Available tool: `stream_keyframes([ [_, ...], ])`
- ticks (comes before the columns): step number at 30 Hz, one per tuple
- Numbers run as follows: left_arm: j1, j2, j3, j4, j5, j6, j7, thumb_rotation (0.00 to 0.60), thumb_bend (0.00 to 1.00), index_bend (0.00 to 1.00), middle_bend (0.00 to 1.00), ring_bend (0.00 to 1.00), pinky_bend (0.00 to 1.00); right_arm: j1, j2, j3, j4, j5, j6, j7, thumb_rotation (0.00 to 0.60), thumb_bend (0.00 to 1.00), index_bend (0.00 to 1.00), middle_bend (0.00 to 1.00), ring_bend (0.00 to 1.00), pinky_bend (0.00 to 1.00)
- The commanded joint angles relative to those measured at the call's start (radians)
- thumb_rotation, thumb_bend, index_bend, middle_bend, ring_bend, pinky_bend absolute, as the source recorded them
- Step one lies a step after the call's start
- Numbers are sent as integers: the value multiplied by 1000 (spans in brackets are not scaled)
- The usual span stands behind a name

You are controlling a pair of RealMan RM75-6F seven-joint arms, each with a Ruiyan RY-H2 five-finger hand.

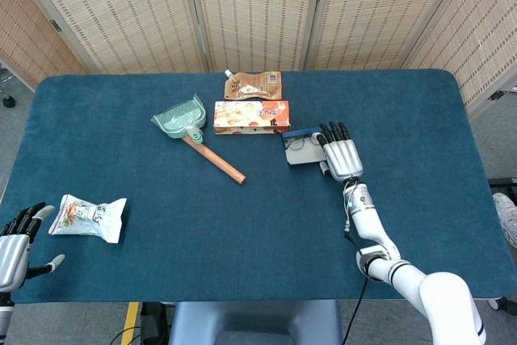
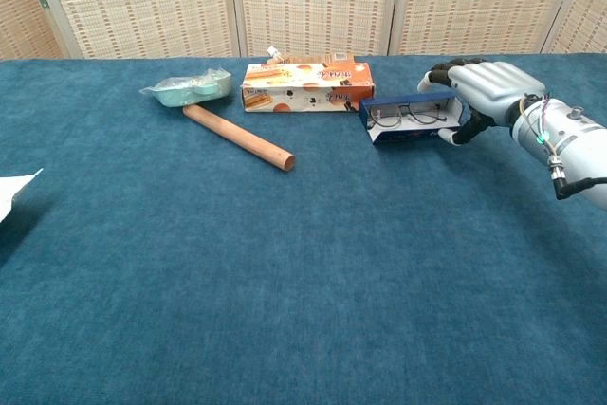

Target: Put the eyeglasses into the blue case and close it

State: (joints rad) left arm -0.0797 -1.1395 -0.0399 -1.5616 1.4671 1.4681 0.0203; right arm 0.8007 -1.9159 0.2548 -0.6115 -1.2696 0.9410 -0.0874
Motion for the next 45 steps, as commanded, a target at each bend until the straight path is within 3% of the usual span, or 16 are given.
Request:
stream_keyframes([
  [1, 0, 0, 1, 1, -1, -1, 0, 600, 187, 180, 155, 150, 270, 14, -11, 3, 14, 0, -15, -8, 600, 368, 218, 96, 0, 0],
  [13, 4, 0, 2, 7, -4, 0, -7, 600, 187, 180, 155, 150, 270, 43, -68, 4, 92, -3, -32, -10, 600, 338, 504, 175, 0, 0],
  [28, 0, -5, 1, 13, -1, -4, -15, 600, 187, 180, 155, 150, 270, 35, -73, -10, 117, -21, -28, 21, 600, 500, 556, 205, 5, 0],
  [35, -4, -6, 1, 14, 3, -8, -16, 600, 187, 180, 155, 150, 270, -13, -33, -39, 46, -47, 27, 18, 600, 514, 569, 210, 5, 0],
  [45, -8, -9, 2, 12, 9, -11, -19, 600, 187, 180, 155, 150, 270, -133, 88, -95, -185, -86, 148, -18, 600, 513, 570, 213, 6, 0],
])
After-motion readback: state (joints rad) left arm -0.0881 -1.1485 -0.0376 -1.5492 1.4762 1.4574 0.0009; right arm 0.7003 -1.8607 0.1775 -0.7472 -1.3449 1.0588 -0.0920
